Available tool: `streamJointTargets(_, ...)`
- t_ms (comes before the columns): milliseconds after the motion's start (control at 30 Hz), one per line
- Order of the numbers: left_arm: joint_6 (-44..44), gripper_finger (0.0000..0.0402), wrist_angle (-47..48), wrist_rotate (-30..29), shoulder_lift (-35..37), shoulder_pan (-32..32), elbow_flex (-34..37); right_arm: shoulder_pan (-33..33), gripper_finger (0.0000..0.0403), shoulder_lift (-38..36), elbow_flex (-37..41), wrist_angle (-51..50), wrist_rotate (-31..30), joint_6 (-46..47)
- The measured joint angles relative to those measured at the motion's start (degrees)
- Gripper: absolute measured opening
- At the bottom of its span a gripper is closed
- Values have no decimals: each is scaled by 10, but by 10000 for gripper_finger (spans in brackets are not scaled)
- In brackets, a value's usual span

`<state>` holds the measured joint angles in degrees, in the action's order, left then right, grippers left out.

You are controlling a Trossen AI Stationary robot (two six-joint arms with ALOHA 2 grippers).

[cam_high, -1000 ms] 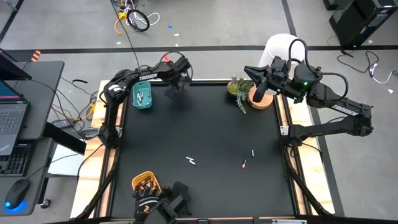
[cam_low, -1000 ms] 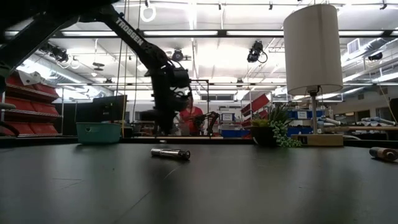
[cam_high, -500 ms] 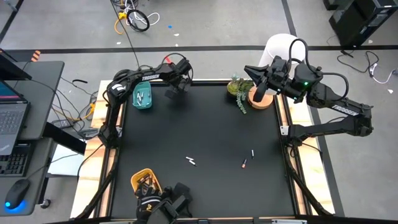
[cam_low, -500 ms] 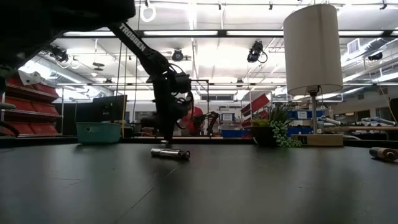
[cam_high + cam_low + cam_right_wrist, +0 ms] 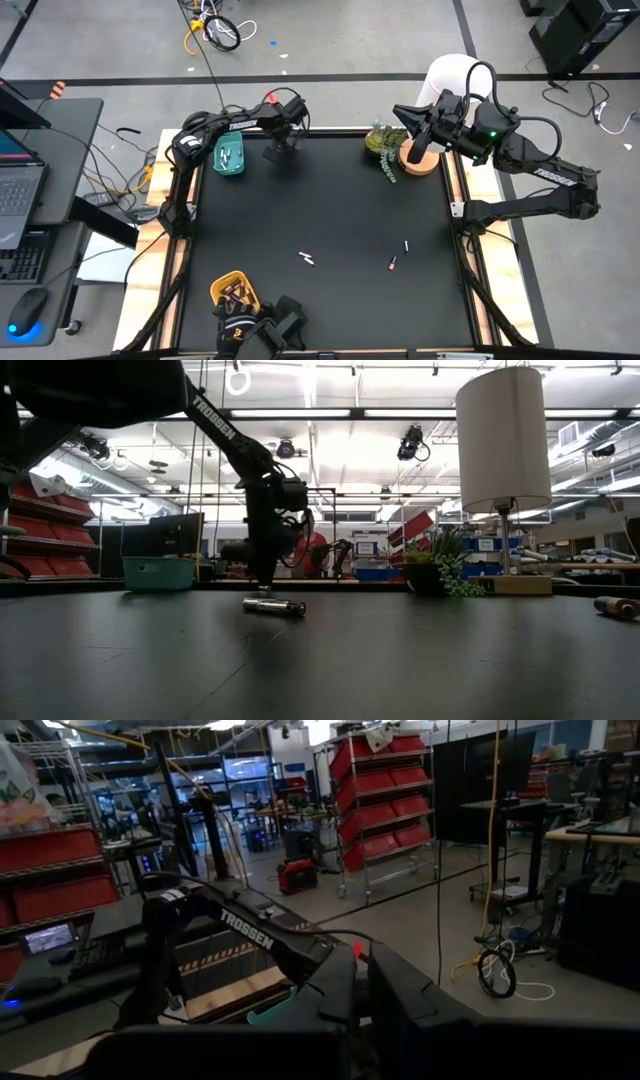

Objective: Sort batteries
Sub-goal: Put the silver battery into the blue bin

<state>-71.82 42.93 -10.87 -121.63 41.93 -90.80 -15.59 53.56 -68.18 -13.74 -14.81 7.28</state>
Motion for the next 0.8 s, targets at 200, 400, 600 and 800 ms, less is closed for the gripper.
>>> streamJointTargets(200, -2, 85, -4, 0, -17, 1, 0, 0, 22, 0, 0, 4, 0, 1)
streamJointTargets(400, 0, 85, 4, -3, -29, -1, -2, 1, 22, -1, 0, 4, 0, 6)
streamJointTargets(600, 11, 46, 5, 10, -30, -2, -1, 1, 22, -1, 0, 15, 0, 3)
streamJointTargets(800, 13, 25, -5, 18, -31, -2, 0, 1, 22, -1, 0, 17, 0, 5)
